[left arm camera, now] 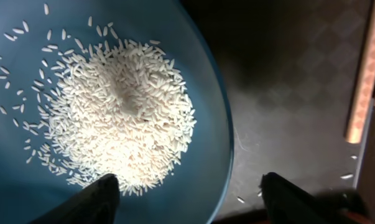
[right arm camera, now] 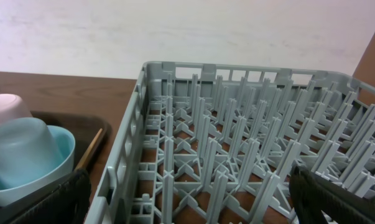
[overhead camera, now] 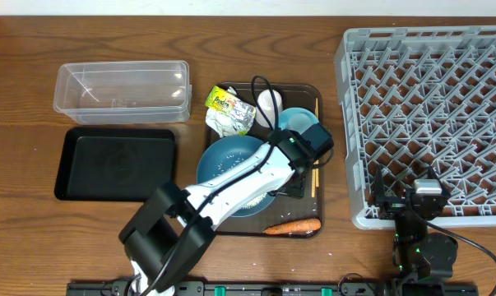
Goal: Sort waste into correct bins and load items into the dishwasher rack
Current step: 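Grasp the rim of the blue bowl with the left gripper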
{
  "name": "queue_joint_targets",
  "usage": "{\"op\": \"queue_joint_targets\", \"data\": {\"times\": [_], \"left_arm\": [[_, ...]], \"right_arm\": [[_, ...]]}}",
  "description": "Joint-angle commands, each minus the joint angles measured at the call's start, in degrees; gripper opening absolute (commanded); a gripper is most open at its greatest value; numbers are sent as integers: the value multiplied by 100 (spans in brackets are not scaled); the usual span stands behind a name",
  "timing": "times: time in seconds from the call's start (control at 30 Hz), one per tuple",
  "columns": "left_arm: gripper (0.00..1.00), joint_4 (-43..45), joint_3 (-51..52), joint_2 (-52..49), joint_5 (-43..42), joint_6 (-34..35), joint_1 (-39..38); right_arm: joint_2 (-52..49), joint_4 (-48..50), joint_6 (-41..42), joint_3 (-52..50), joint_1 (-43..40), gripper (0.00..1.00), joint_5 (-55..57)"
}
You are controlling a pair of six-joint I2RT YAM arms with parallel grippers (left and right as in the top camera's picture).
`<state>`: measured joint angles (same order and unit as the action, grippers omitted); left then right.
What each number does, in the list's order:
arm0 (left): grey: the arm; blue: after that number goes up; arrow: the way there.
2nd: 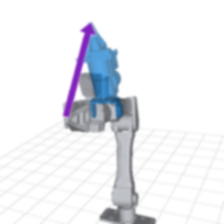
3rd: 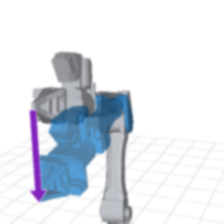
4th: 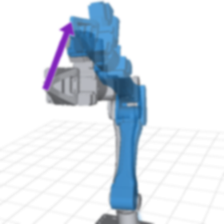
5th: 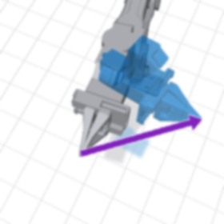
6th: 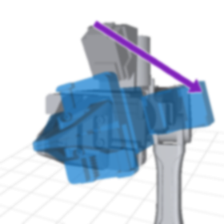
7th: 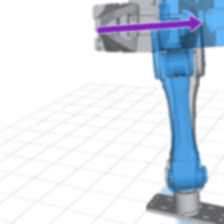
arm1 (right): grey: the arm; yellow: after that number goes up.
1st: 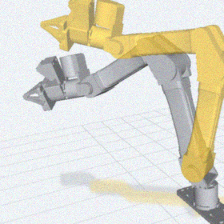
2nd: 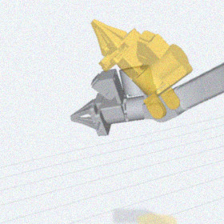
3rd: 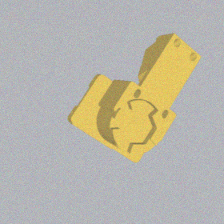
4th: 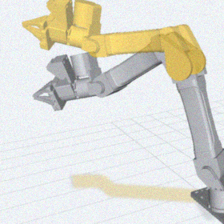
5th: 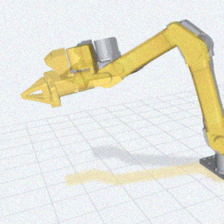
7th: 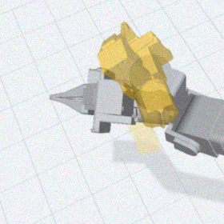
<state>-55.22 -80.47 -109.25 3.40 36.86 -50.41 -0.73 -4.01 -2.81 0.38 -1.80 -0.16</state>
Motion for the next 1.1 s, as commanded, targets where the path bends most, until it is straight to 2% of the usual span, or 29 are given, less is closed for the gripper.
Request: {"op": "queue_joint_targets", "data": {"times": [0.0, 0.33, 0.73, 1.07], "left_arm": [[74, -11, -37, -39, 136, 212, -9], [73, -9, -22, -157, 330, 400, -334], [73, 24, 118, -192, 833, 396, -297], [73, 339, 476, -192, 802, 503, -304]], "right_arm": [[35, -26, -70, -9, 103, 99, 57], [35, -26, -70, -9, 103, 99, 57], [35, -26, -70, -9, 103, 99, 57], [35, -26, -70, -9, 103, 99, 57]]}}
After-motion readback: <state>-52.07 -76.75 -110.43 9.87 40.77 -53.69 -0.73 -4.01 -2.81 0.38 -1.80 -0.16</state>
